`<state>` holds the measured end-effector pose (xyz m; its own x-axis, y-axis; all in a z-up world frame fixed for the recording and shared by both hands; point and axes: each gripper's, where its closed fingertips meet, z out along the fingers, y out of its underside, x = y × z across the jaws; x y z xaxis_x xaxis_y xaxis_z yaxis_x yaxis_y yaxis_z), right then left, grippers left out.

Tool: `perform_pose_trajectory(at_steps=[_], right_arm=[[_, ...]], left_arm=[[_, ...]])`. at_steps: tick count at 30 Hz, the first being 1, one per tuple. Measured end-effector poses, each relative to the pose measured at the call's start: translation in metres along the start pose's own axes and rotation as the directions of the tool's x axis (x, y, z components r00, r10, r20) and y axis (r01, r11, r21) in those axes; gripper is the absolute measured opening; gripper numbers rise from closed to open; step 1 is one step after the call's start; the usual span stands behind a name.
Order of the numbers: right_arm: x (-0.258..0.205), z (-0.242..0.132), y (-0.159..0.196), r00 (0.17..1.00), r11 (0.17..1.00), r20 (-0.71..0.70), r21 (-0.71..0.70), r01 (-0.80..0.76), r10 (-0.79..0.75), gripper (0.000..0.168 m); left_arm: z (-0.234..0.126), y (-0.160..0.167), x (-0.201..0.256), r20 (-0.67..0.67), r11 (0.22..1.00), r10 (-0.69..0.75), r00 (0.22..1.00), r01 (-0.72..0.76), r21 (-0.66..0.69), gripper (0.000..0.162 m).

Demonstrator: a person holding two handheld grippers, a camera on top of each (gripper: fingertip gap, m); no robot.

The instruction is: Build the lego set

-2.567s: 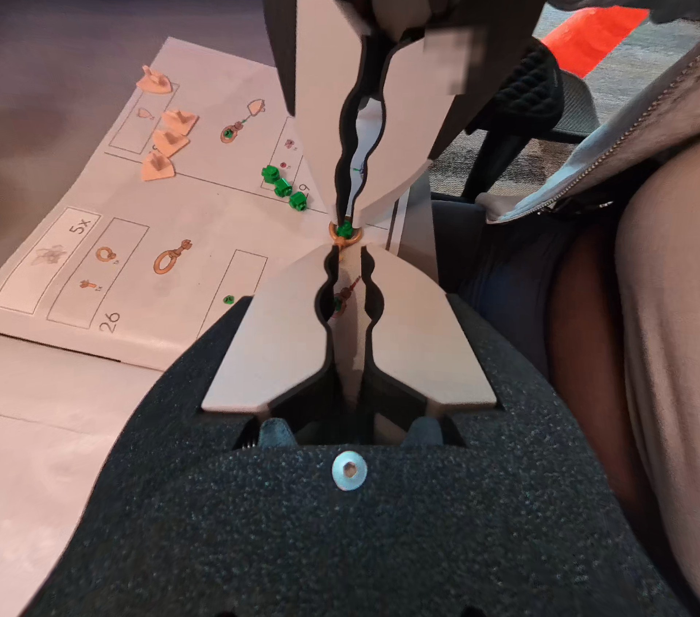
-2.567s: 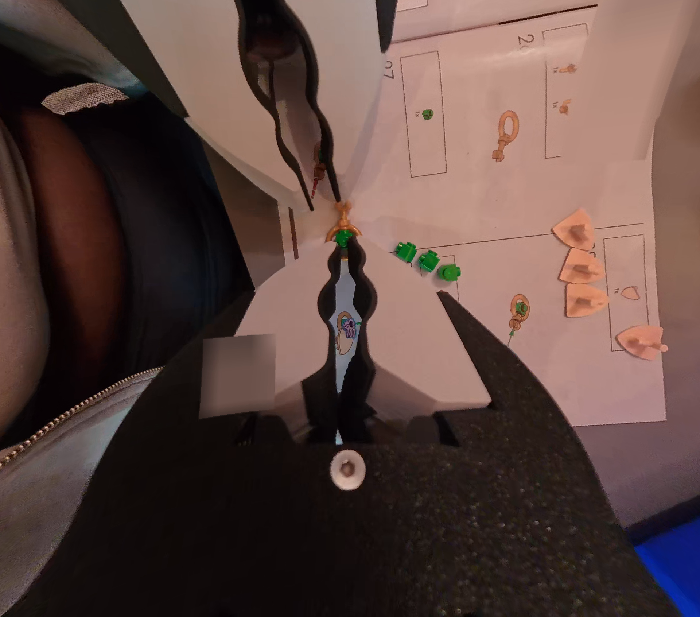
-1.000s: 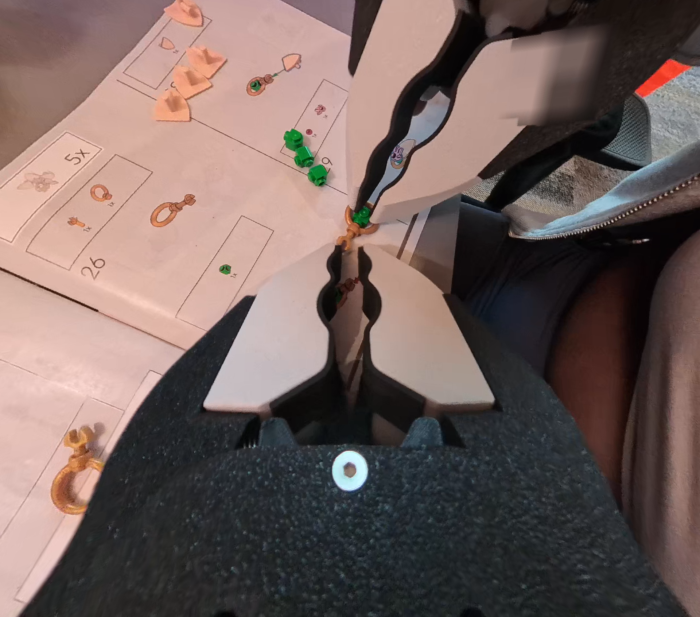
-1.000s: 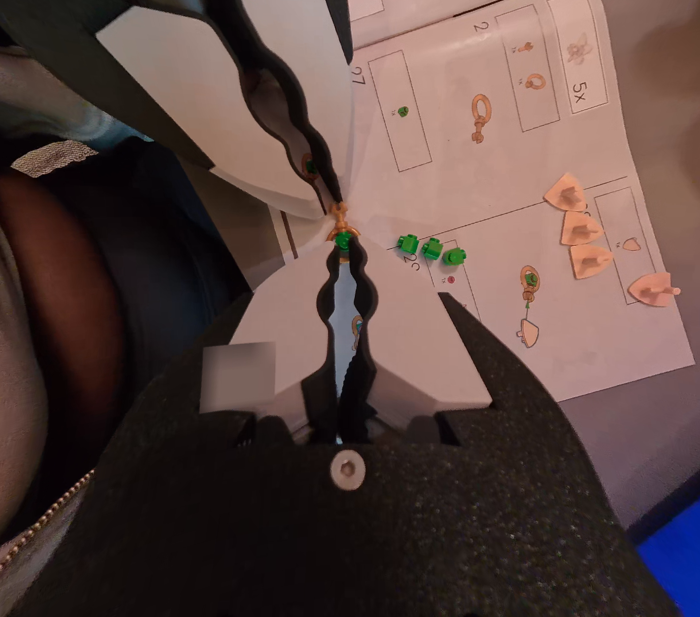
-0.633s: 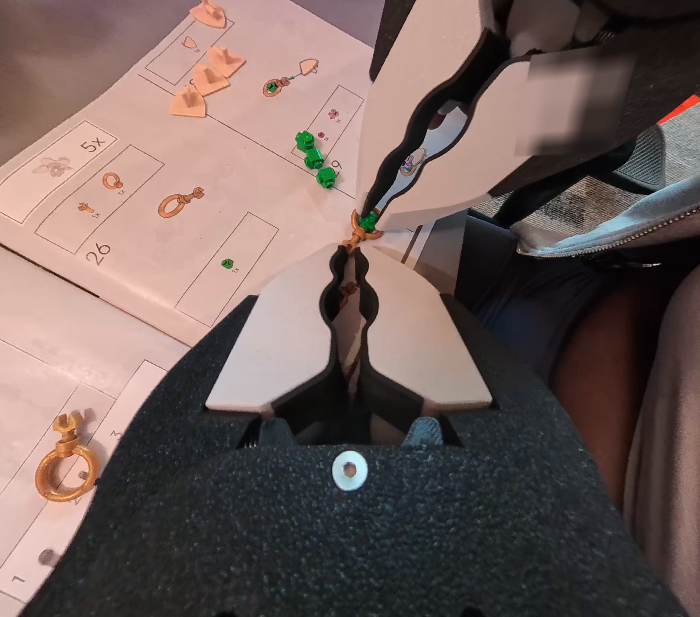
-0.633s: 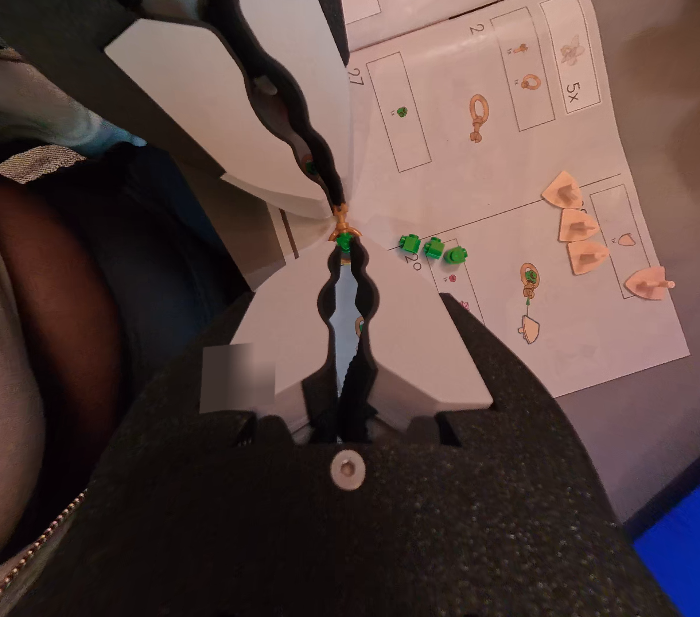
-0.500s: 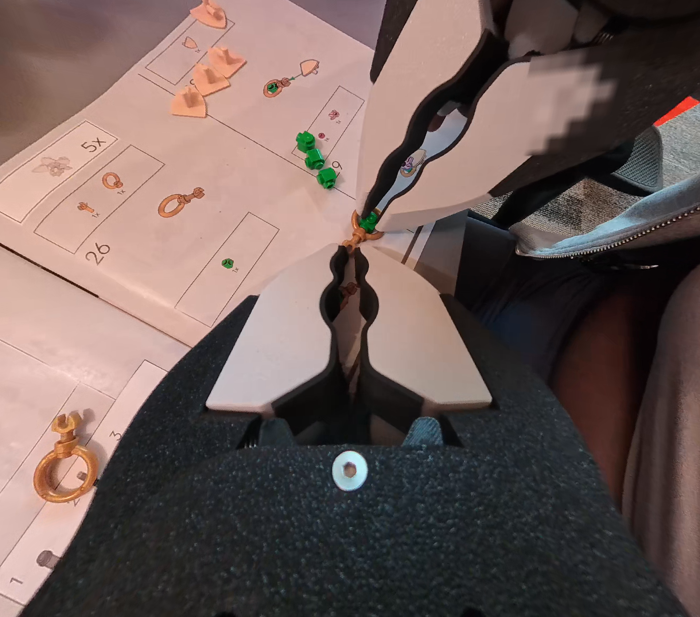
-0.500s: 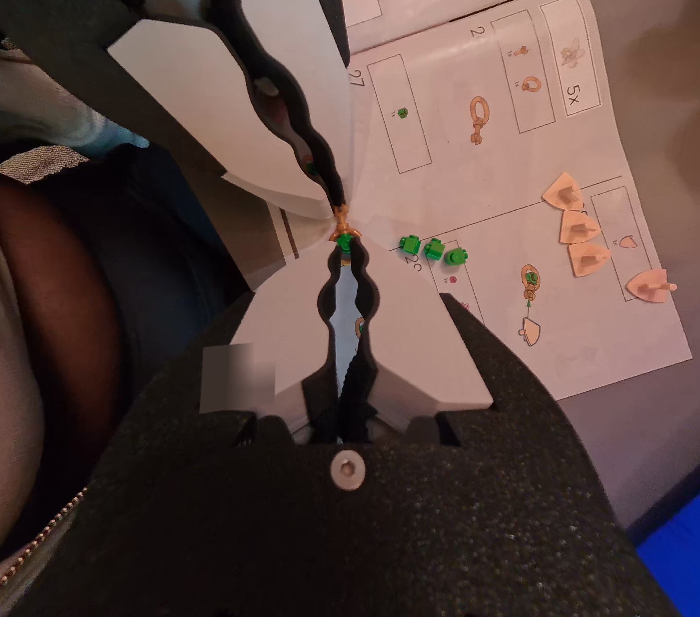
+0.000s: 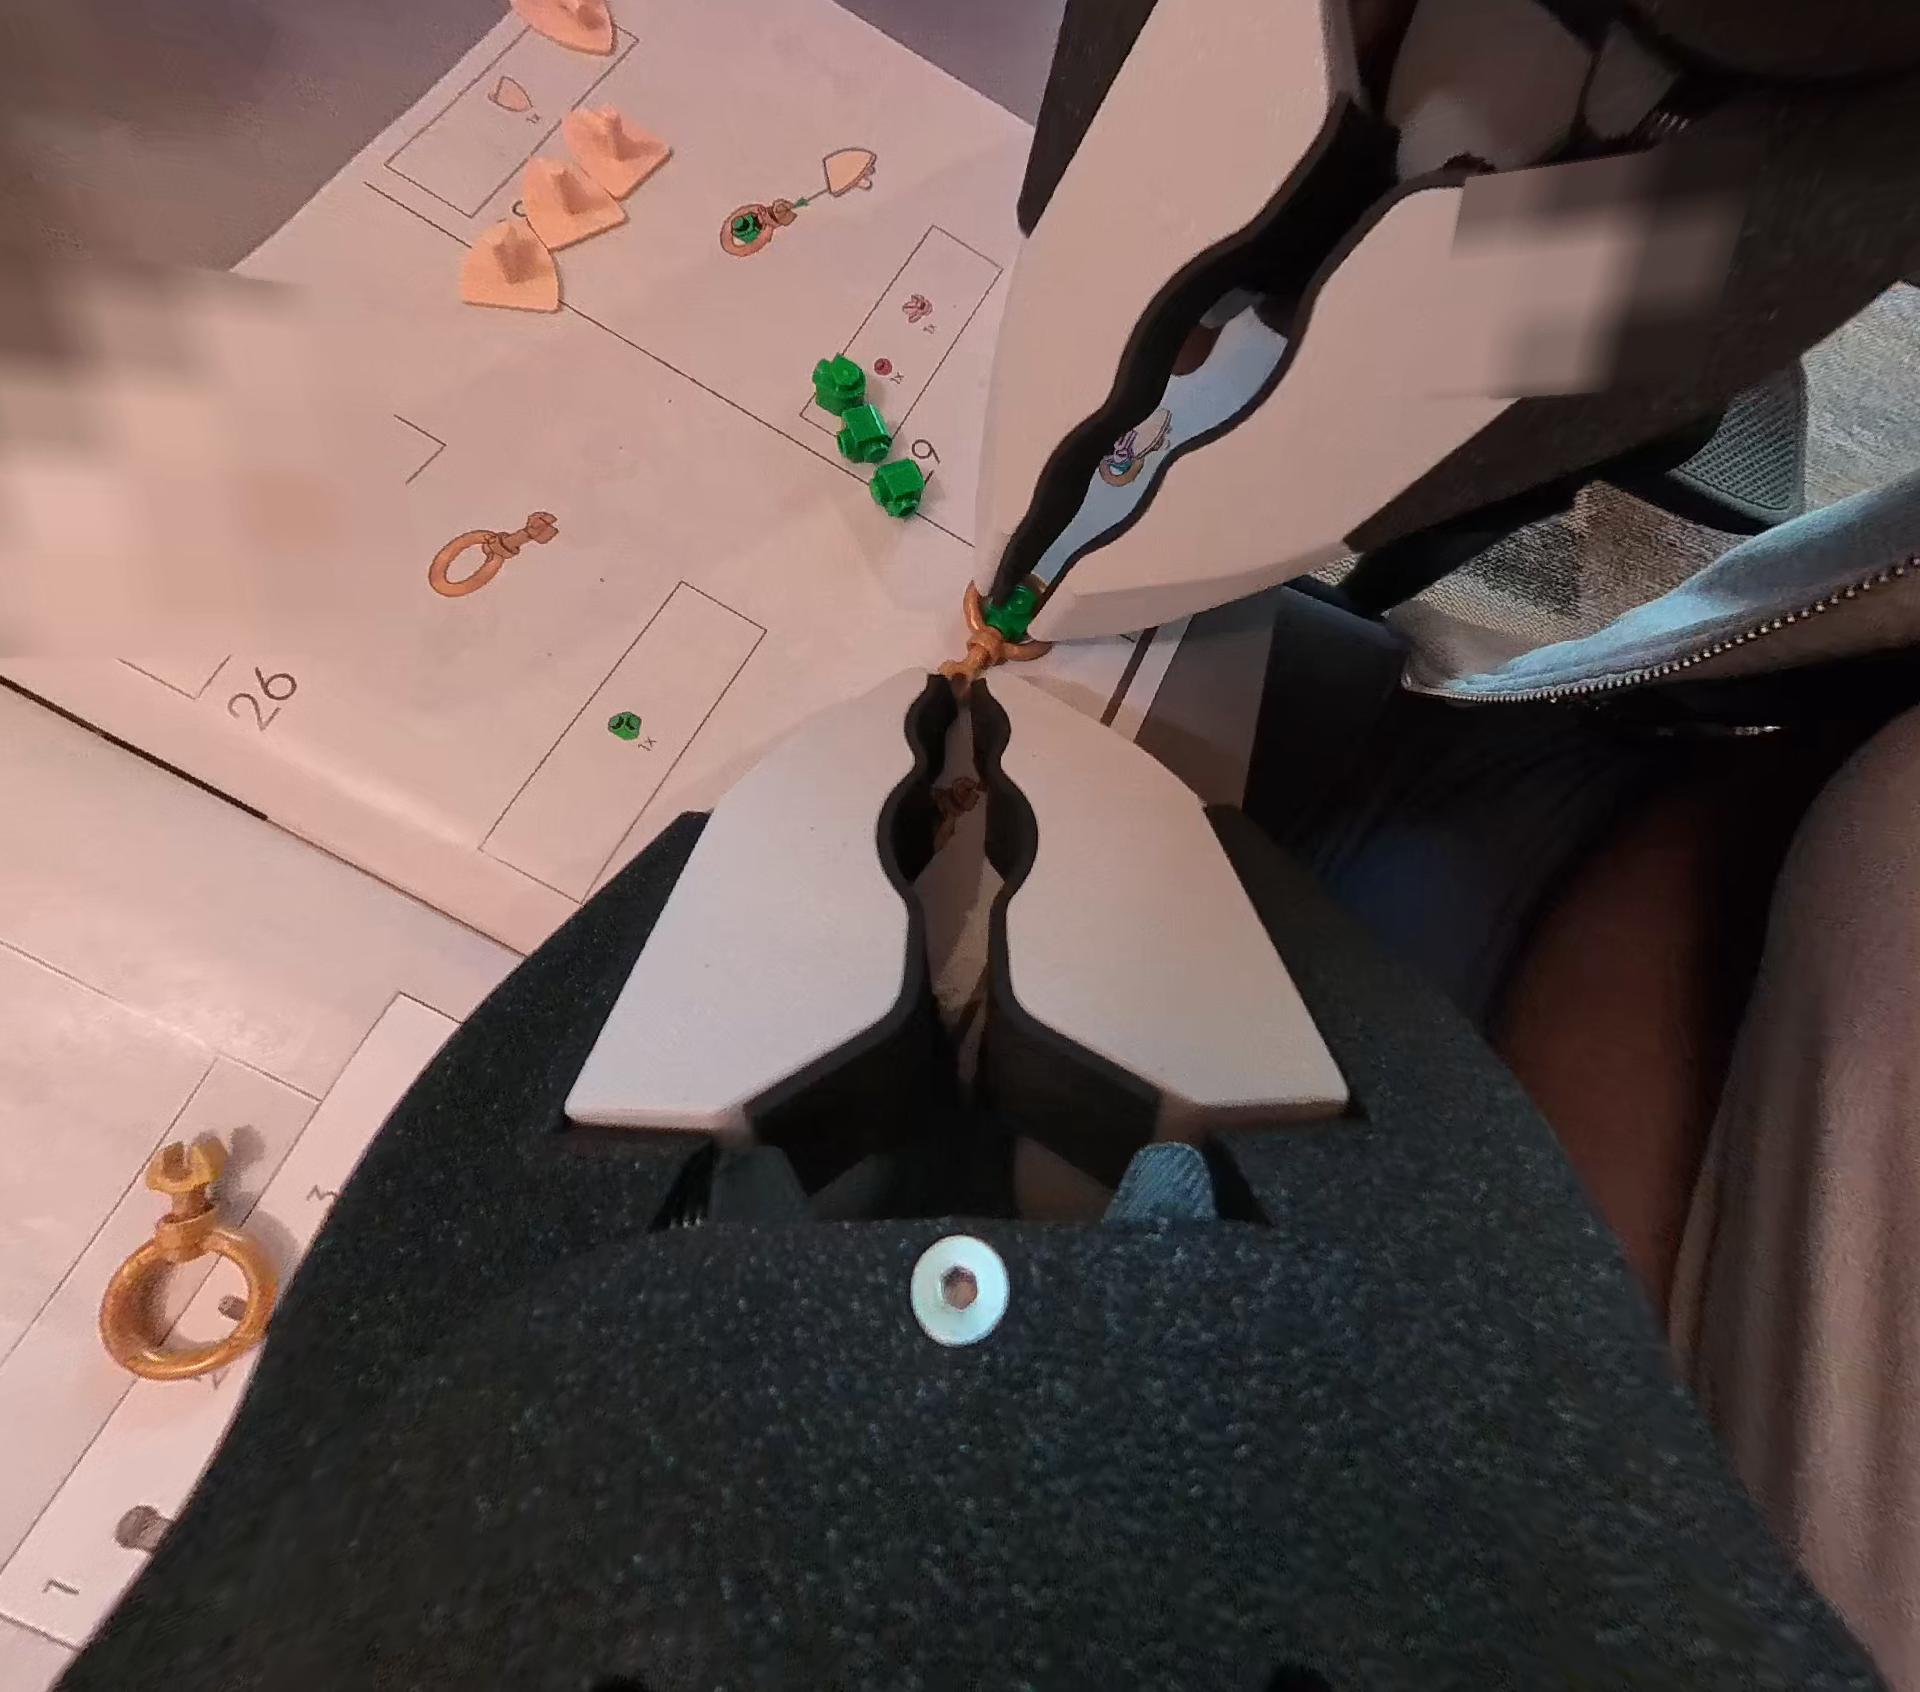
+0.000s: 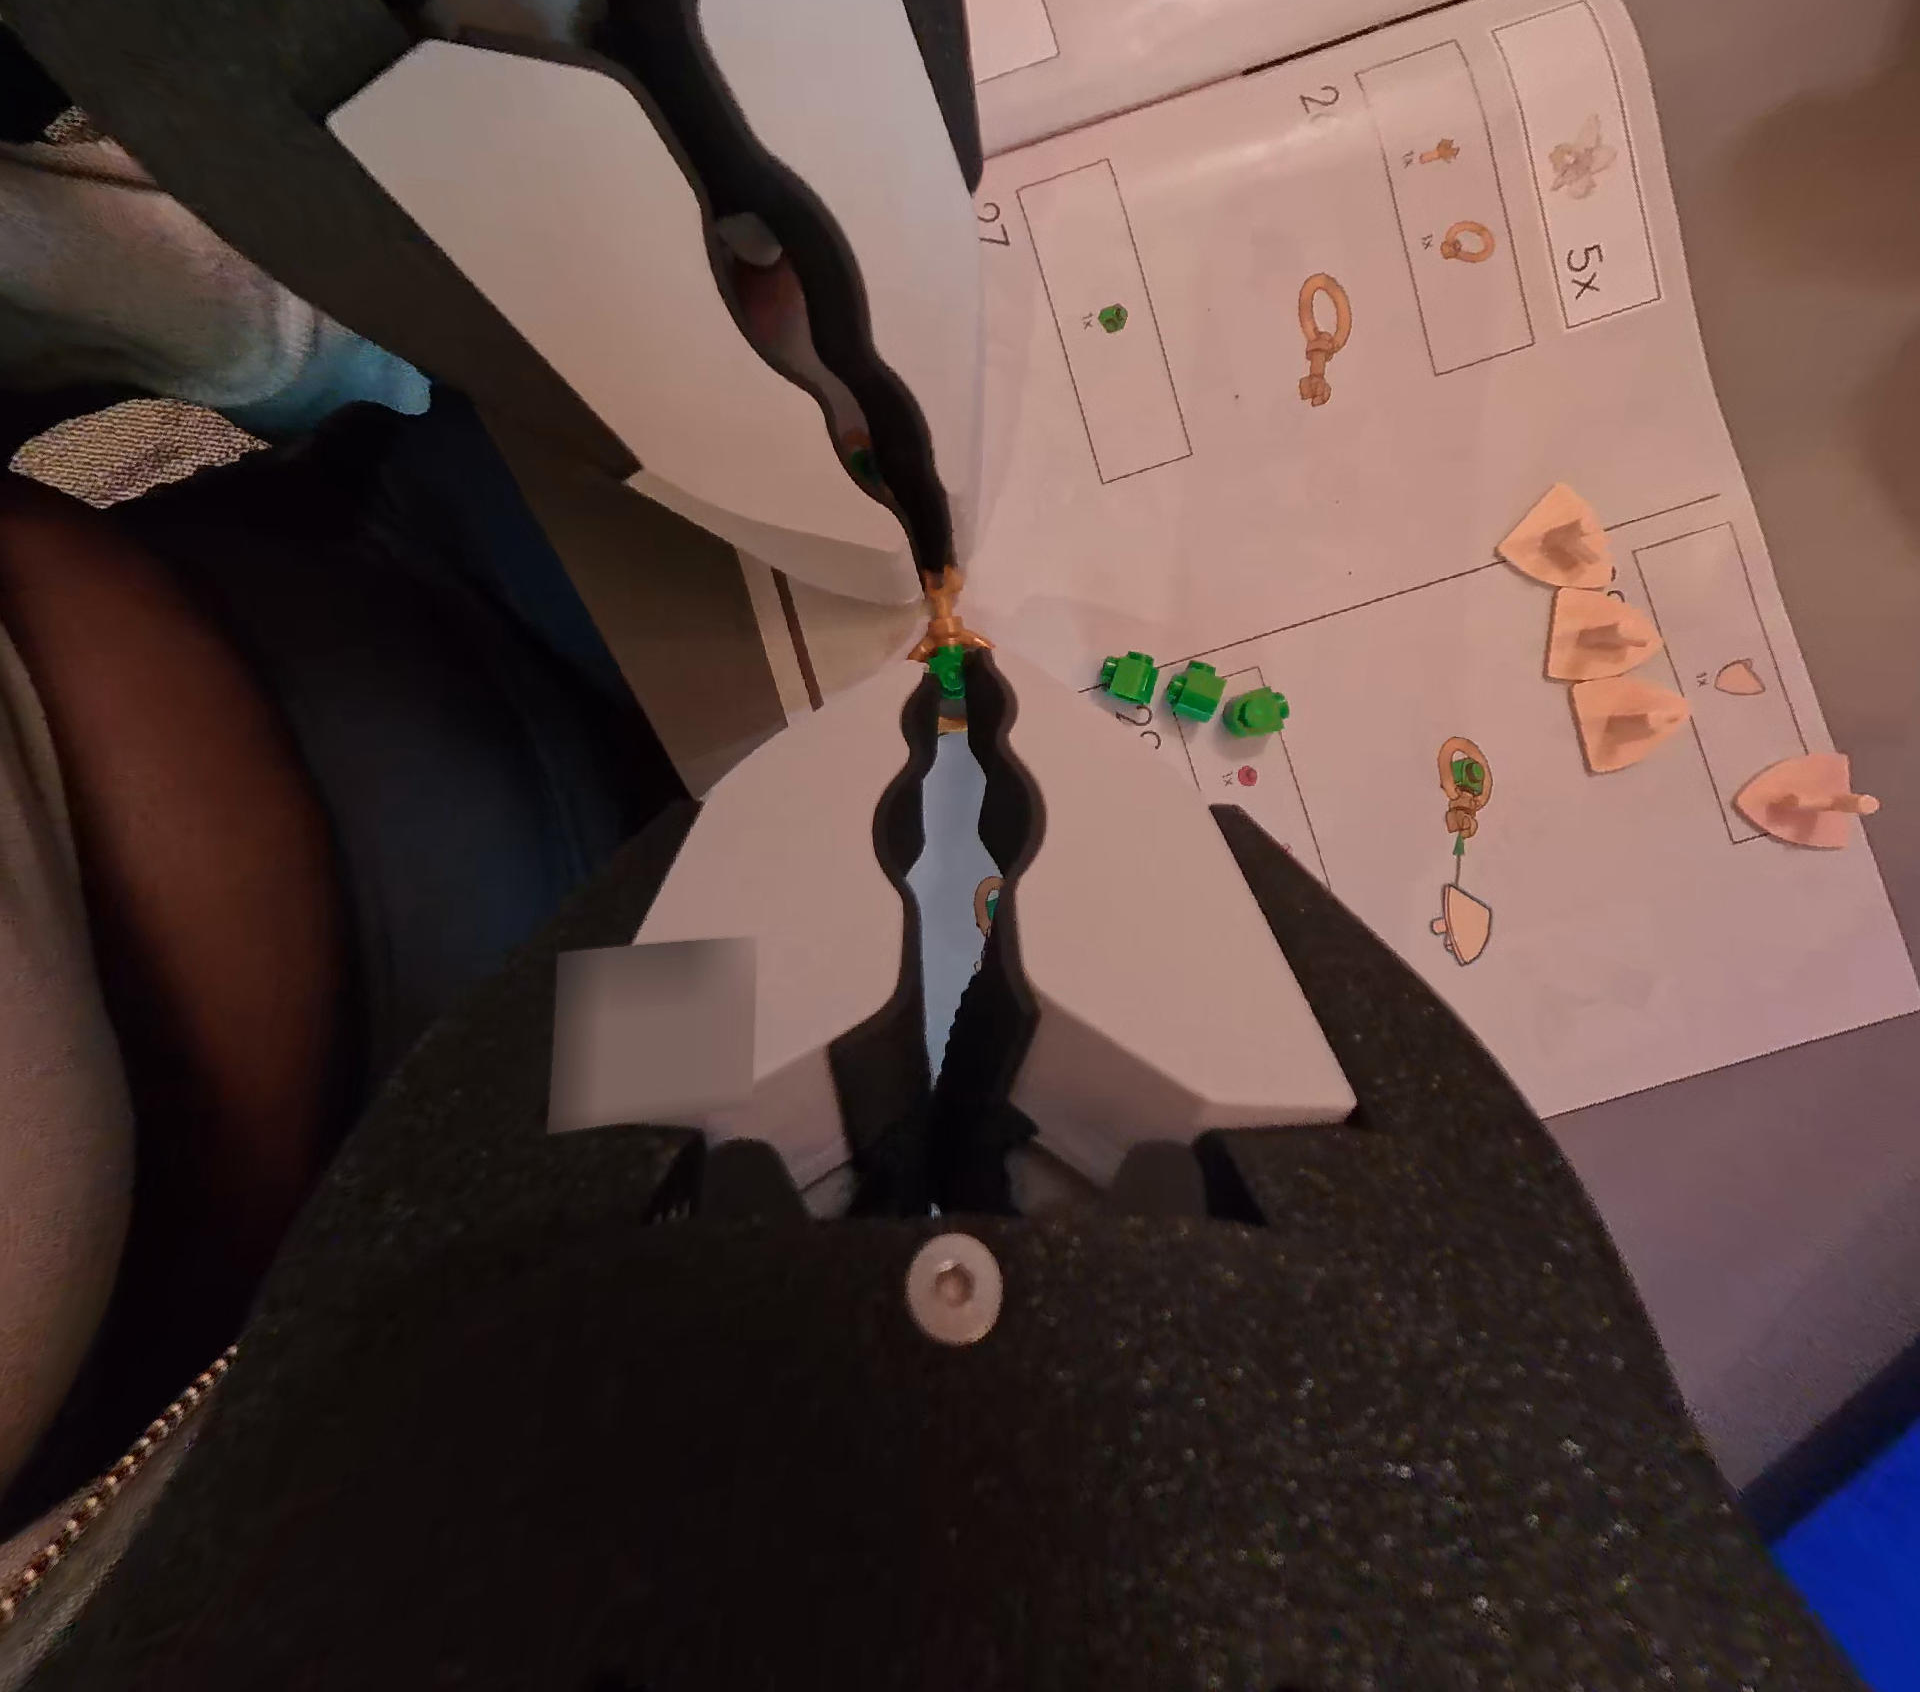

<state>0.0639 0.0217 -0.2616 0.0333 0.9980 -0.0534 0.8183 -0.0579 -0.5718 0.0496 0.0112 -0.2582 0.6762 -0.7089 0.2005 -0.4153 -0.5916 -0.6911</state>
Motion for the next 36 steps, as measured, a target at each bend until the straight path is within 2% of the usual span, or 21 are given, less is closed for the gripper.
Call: perform_pose_trajectory(at_steps=[3,8,11,14,17,20,32,36], right_arm=[[-0.002,0.002,-0.001,1.000,1.000,0.020,0.011,-0.007,0.007,0.005],[-0.001,0.002,-0.001,1.000,1.000,0.015,0.001,0.017,-0.017,0.006],[0.000,0.001,0.000,1.000,1.000,0.010,0.019,-0.001,0.001,0.006],[0.000,0.001,0.000,1.000,1.000,0.012,0.023,0.016,-0.016,0.006],[0.000,0.001,-0.001,0.994,0.994,0.033,0.023,0.107,-0.108,0.006],[0.000,0.000,0.000,0.980,0.983,0.078,0.003,0.182,-0.182,0.005],[-0.002,0.002,-0.001,0.873,0.886,0.215,-0.062,0.460,-0.438,0.005],[-0.003,0.003,-0.001,0.869,0.887,0.241,-0.061,0.457,-0.431,0.005]], left_arm=[[0.004,-0.002,0.010,-0.064,1.000,0.001,0.998,-0.001,0.000,0.003],[0.003,-0.002,0.010,-0.058,1.000,0.017,0.998,-0.018,-0.010,0.003],[-0.024,-0.019,0.002,-0.050,0.995,-0.015,0.999,0.020,0.102,0.002],[-0.034,-0.011,0.002,-0.043,0.997,-0.022,0.999,0.025,0.072,0.004],[-0.019,0.003,0.018,-0.071,1.000,-0.002,0.997,0.003,0.005,0.009],[-0.006,0.009,0.018,-0.025,1.000,0.000,1.000,-0.001,-0.014,0.011],[-0.005,0.006,0.013,-0.011,0.998,-0.054,0.998,0.054,0.013,0.003],[-0.005,0.006,0.013,-0.023,0.996,-0.082,0.996,0.083,0.028,0.002]])
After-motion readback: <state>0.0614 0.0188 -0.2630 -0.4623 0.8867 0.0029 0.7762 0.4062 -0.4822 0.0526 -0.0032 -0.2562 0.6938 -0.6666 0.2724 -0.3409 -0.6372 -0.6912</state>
